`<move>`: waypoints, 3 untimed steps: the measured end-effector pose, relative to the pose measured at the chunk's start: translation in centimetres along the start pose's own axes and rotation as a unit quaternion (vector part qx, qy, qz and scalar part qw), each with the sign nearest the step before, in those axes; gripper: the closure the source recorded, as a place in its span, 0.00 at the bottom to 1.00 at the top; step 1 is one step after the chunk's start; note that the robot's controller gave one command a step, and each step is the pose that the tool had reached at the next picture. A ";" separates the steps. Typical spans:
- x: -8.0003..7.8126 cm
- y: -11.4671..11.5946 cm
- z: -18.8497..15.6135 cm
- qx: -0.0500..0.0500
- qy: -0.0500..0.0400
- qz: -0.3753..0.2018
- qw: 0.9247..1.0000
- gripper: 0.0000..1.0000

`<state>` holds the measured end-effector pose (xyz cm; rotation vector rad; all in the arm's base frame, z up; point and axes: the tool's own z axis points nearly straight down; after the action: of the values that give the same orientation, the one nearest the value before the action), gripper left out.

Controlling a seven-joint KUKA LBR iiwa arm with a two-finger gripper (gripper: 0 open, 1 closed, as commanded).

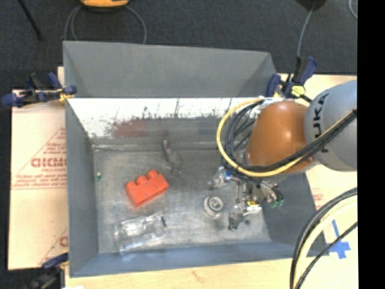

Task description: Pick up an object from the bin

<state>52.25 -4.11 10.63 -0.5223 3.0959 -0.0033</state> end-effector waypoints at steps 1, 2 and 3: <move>-1.1 1.3 3.3 0.002 -0.003 -0.097 0.995 0.00; -1.3 1.4 3.1 0.002 -0.005 -0.097 0.995 1.00; -1.2 -0.9 -1.6 0.000 -0.003 0.030 1.000 1.00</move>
Offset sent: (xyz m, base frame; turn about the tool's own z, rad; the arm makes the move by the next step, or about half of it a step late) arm 0.0031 0.0189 -0.0363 -0.1993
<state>53.68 -4.59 12.18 -0.4285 3.1041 -0.0026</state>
